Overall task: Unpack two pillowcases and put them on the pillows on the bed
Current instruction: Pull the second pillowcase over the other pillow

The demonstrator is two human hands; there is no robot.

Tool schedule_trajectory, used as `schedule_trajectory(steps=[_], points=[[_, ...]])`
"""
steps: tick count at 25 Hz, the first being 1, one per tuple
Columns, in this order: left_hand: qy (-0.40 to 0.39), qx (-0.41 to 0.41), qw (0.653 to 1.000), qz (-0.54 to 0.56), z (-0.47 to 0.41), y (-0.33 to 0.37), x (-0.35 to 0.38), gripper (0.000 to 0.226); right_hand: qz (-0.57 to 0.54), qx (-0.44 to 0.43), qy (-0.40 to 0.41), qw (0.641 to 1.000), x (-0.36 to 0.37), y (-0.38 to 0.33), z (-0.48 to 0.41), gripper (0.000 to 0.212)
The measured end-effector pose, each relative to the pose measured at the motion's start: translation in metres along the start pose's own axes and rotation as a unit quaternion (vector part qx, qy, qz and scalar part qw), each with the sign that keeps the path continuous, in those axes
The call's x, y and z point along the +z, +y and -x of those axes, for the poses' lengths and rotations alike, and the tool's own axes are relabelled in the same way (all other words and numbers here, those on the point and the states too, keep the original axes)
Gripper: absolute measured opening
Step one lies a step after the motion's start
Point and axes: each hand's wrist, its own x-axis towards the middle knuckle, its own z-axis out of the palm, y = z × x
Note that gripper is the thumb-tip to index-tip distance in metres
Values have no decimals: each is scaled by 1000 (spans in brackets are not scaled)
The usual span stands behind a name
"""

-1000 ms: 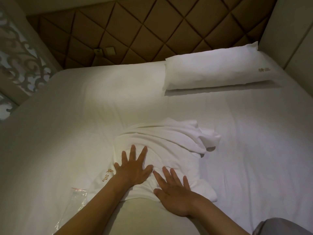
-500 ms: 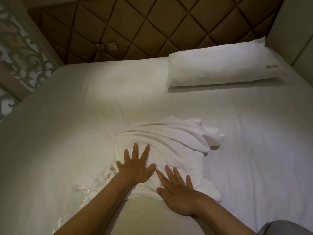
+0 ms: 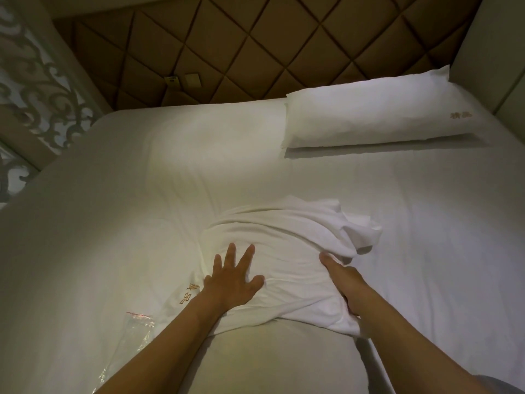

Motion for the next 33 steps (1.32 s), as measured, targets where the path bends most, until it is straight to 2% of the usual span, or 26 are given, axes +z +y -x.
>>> schedule_trajectory(steps=[2, 3, 4, 5, 6, 8, 10, 11, 12, 13, 14, 15, 16, 17, 19, 21, 23, 26, 29, 32, 33], points=[[59, -30, 978, 196, -4, -3, -17, 78, -102, 35, -66, 992, -5, -6, -1, 111], [109, -87, 952, 271, -10, -10, -25, 78, -124, 34, -84, 988, -8, -10, -1, 103], [146, -162, 932, 289, -14, -20, -32, 83, -136, 25, -97, 986, -9, -14, 1, 94], [133, -247, 919, 277, -16, -31, -38, 93, -139, 9, -107, 984, -9, -18, 3, 87], [88, -293, 904, 301, -17, -41, -38, 99, -120, -9, -102, 988, -9, -23, 6, 82], [-21, -293, 851, 436, -20, -44, -44, 83, -58, -58, -67, 994, -9, -36, 8, 77], [11, -266, 824, 500, -26, -32, -66, 71, -36, -112, -40, 992, -14, -60, 7, 72], [49, -254, 794, 550, -29, -20, -85, 70, -39, -146, -34, 988, -21, -79, 14, 68], [81, -230, 741, 626, -34, -9, -104, 63, -63, -188, -23, 980, -30, -98, 24, 60], [119, -209, 704, 668, -33, 8, -128, 50, -105, -232, -17, 967, -43, -120, 35, 49], [141, -159, 706, 675, -26, 26, -154, 35, -155, -274, -12, 949, -57, -140, 52, 37], [161, -125, 726, 656, -22, 42, -175, 29, -189, -309, 0, 932, -73, -157, 74, 27], [197, -85, 752, 624, -9, 61, -193, 28, -209, -341, 18, 916, -89, -172, 97, 20], [236, -29, 756, 610, -2, 73, -209, 30, -224, -369, 33, 902, -103, -181, 118, 16], [290, 65, 749, 592, 12, 91, -228, 40, -231, -420, 36, 877, -128, -189, 142, 15], [316, 112, 748, 573, 12, 97, -218, 64, -220, -454, 67, 860, -136, -186, 142, 27], [315, 135, 775, 531, 4, 94, -190, 85, -221, -450, 82, 861, -133, -170, 123, 32], [221, 96, 799, 551, -7, 79, -154, 96, -194, -373, 51, 906, -120, -144, 94, 35], [136, 31, 765, 629, -10, 61, -155, 97, -193, -325, 13, 926, -117, -146, 87, 33], [87, 21, 691, 717, 0, 53, -177, 58, -174, -346, -7, 922, -117, -161, 97, 32], [74, 29, 683, 727, 2, 52, -184, 51, -173, -360, -6, 917, -116, -167, 103, 30]])
